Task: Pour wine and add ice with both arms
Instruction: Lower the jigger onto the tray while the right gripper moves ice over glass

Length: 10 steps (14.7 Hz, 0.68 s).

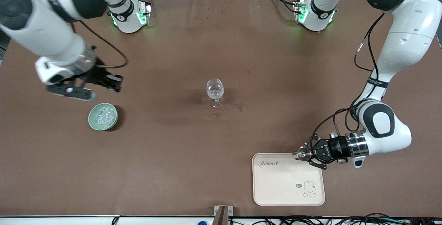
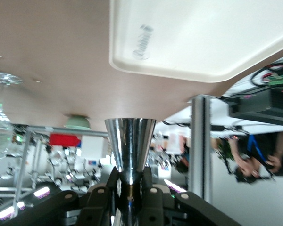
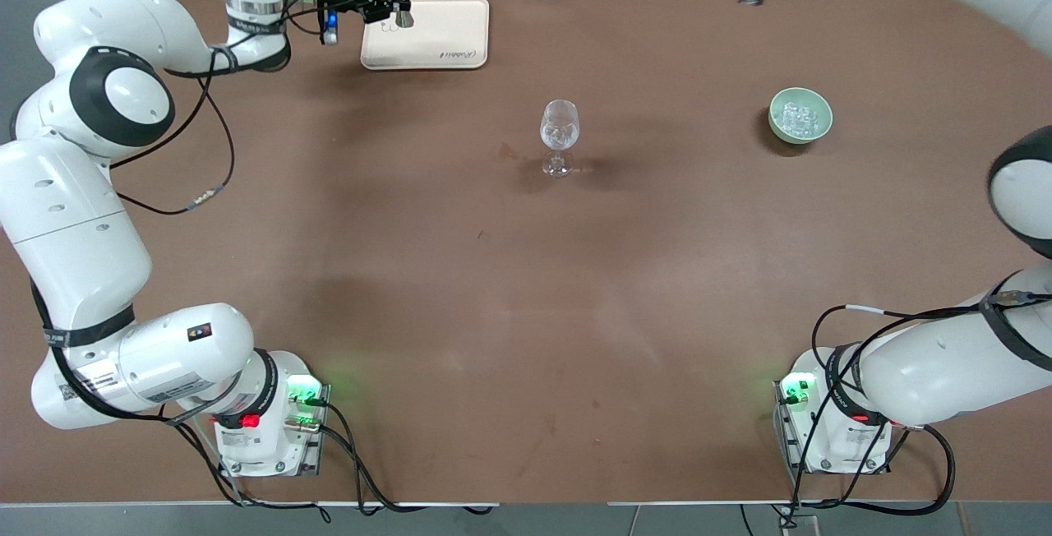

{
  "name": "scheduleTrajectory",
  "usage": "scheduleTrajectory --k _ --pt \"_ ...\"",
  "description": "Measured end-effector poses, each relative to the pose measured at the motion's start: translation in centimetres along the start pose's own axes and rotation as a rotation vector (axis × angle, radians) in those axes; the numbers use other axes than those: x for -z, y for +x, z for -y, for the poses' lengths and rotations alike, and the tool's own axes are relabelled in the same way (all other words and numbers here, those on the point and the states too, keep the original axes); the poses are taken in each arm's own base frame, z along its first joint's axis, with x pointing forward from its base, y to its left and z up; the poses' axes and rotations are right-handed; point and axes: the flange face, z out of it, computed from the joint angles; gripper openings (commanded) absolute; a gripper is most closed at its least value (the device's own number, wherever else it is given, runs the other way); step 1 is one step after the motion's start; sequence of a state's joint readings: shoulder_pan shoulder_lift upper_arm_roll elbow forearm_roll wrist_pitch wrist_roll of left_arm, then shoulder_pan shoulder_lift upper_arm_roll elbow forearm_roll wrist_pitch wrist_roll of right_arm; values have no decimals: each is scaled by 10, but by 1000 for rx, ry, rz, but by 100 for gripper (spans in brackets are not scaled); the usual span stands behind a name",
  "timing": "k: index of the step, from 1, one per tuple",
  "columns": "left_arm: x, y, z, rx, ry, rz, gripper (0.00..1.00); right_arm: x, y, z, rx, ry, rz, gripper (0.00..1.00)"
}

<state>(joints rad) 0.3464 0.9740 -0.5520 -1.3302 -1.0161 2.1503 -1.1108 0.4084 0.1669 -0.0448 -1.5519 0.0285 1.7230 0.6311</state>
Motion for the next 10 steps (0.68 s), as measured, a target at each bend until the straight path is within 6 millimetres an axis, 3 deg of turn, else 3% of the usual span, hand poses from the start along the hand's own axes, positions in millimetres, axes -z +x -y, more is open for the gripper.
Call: scheduleTrajectory --k 2,4,10 --pt "4 27 -3 -5 -43 35 1 -12 -20 51 -39 -6 3 5" --pt "6 43 -8 7 -85 68 1 -27 -42 95 -56 -17 11 4" --pt "-13 80 -13 -20 -168 68 1 -78 -116 191 -119 -16 1 4"
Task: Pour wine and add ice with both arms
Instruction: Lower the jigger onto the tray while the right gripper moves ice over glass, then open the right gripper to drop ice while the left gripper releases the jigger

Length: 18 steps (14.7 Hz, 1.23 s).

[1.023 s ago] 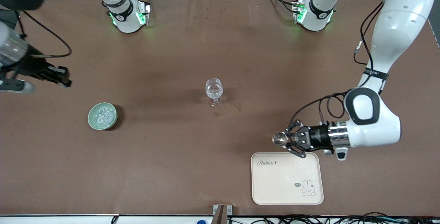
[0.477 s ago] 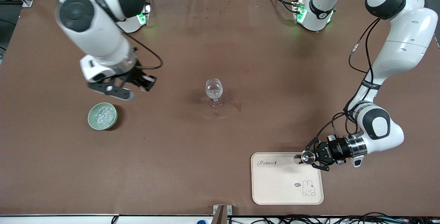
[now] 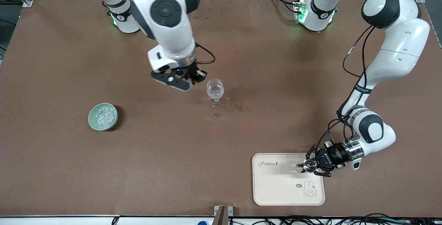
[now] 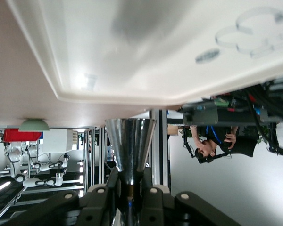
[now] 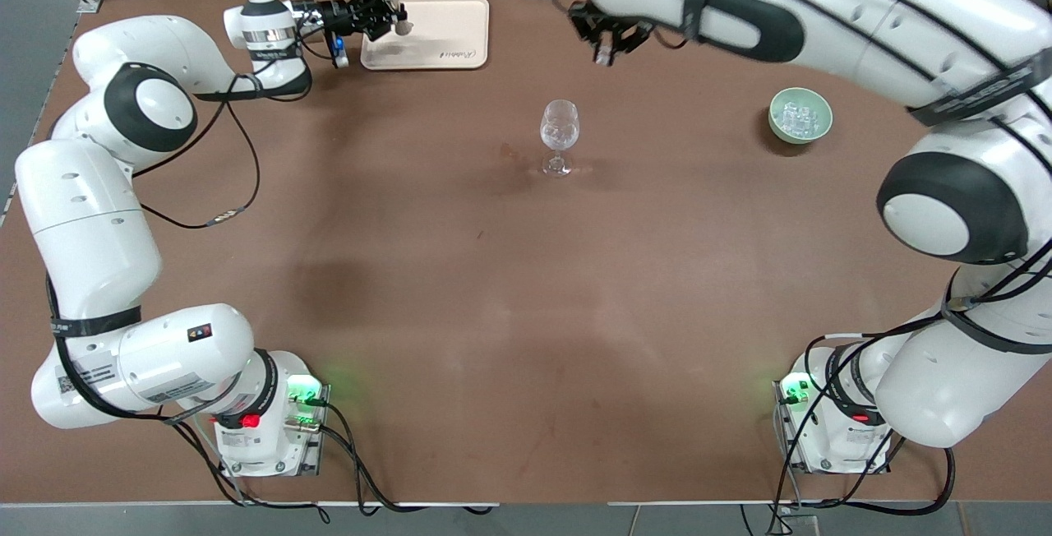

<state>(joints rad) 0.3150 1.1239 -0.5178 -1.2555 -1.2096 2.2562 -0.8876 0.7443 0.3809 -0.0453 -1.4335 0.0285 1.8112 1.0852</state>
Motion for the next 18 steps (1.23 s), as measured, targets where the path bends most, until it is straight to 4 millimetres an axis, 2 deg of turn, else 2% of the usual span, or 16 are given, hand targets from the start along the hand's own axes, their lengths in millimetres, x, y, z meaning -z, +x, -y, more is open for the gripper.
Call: scheduleTrajectory --k 3,6,8,12,13,14,16,17,18 --pt "-1 25 -1 2 -14 3 1 -26 -21 24 -1 7 -7 4" --pt "-1 37 -2 8 -37 0 1 -47 -39 40 2 12 -10 4" --pt "-2 40 -1 12 -41 5 7 -55 -40 44 1 14 -12 4" --pt "-4 47 2 5 -39 5 7 -66 -38 46 -1 8 -12 4" --pt "-4 49 2 5 -38 5 11 -69 -39 47 1 4 -11 4" --pt "-5 50 3 5 -38 5 24 -74 -40 48 3 -2 -9 4" --pt "-5 50 3 5 -38 5 66 -83 -40 49 6 -15 -6 5" --pt "-5 50 3 5 -38 5 100 -88 -40 49 7 -20 -5 11" --pt "-5 50 3 5 -38 5 100 -92 -40 50 7 -24 -4 23"
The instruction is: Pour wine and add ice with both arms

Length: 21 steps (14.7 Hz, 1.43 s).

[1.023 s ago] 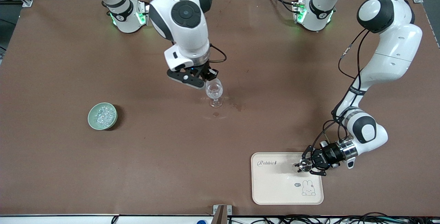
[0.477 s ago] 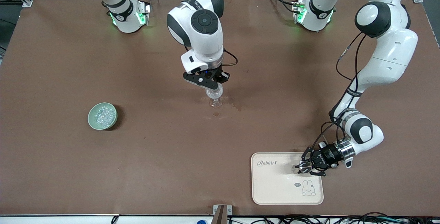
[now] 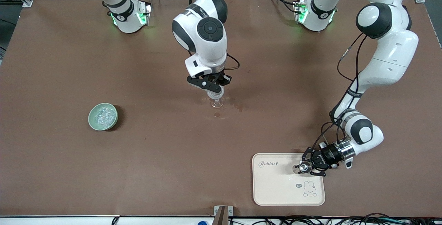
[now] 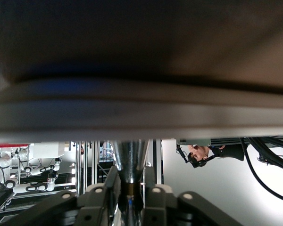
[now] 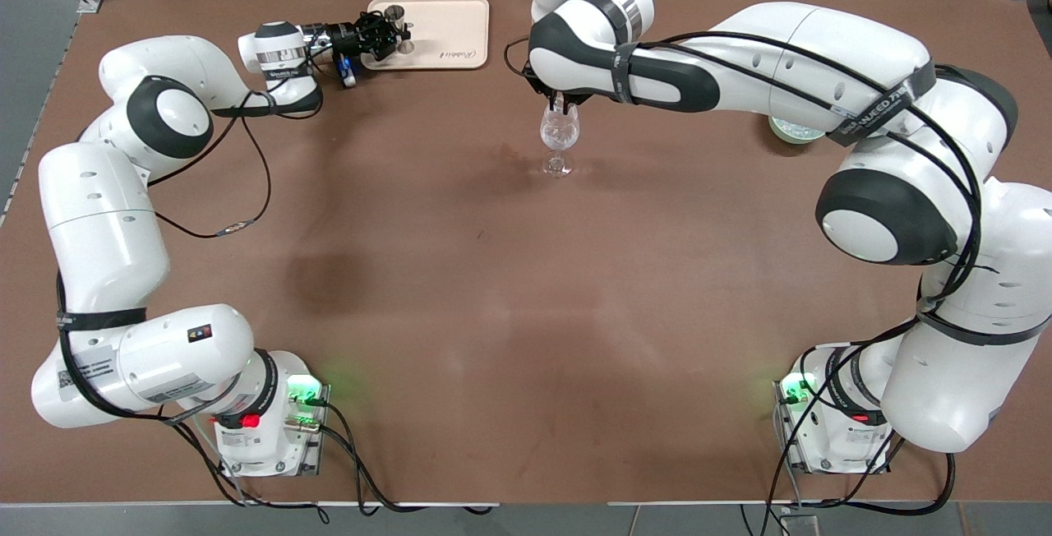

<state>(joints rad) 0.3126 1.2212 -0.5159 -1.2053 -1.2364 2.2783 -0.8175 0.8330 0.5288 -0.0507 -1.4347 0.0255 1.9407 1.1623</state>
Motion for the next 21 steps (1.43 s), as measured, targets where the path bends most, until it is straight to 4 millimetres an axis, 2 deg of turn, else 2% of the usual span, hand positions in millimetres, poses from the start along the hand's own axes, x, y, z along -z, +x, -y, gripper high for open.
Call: scheduleTrajectory --k 1,4,6,9,11,13,15,16,18,21 --pt "0 0 0 0 0 0 100 -3 0 0 0 -3 1 37" --pt "2 -1 -2 -10 -5 0 100 -5 0 0 0 -5 1 47" --pt "11 -6 -10 -55 -4 -23 100 -5 1 0 0 -5 1 53" --pt "52 -18 -32 -188 49 -169 100 -5 4 -1 -6 -6 -2 61" --pt "77 -37 -44 -285 125 -282 100 -3 7 -2 -11 -4 -5 64" --pt "92 -58 -48 -366 222 -380 100 6 17 -7 -25 5 -16 66" --pt "100 -80 -46 -459 341 -471 100 31 43 -24 -45 13 -27 67" --pt "102 -93 -44 -522 418 -539 100 47 62 -39 -46 17 -29 69" --pt "102 -129 -38 -628 542 -667 100 83 108 -80 -44 34 -38 73" --pt "101 -197 -26 -766 672 -761 100 130 174 -153 -23 61 -60 75"
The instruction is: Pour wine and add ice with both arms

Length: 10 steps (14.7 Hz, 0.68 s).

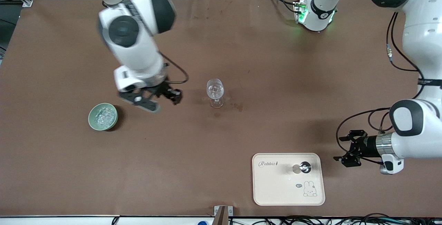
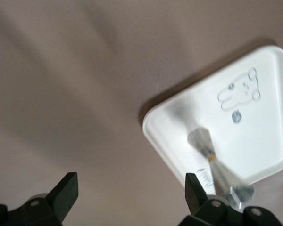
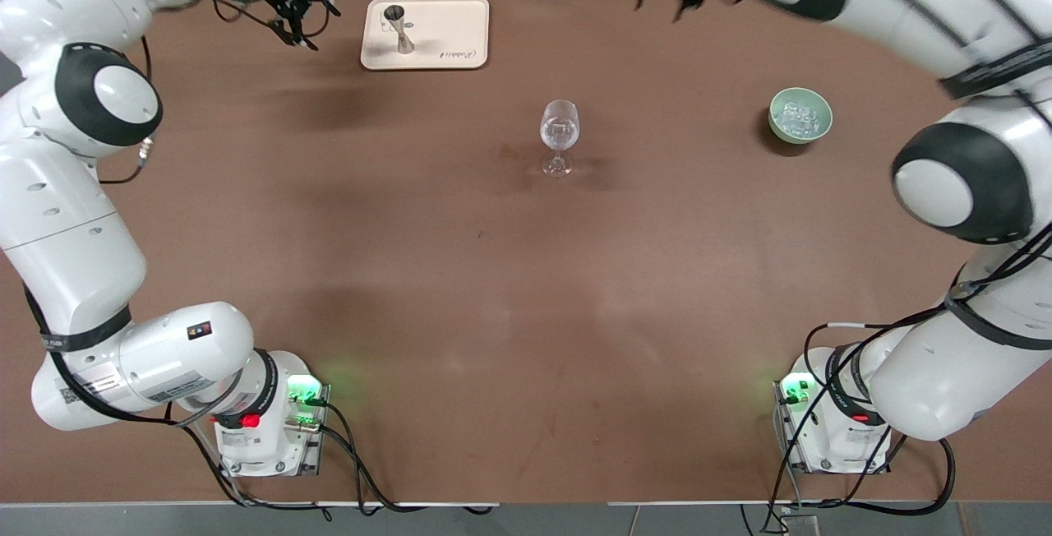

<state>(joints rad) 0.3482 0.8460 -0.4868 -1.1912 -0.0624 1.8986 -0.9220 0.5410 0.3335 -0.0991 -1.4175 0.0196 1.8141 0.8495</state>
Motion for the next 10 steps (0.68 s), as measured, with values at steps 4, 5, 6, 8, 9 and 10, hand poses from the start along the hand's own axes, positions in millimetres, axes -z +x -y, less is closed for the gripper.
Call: scheduleTrajectory --k 4,5,6,8,9,10 --pt "82 -58 -12 -273 73 -104 100 30 65 -83 90 2 -11 78" --pt "103 -71 -13 -339 92 -138 100 34 79 -104 112 -5 -7 78" --pt "121 -84 -13 -407 114 -172 100 35 93 -128 132 -14 3 78" --pt "152 -115 -16 -537 182 -248 100 32 122 -181 147 -25 16 77" --pt "165 -132 -18 -588 214 -282 100 31 133 -208 155 -33 20 78" --pt "176 -148 -20 -631 234 -305 100 31 140 -228 163 -45 20 78"
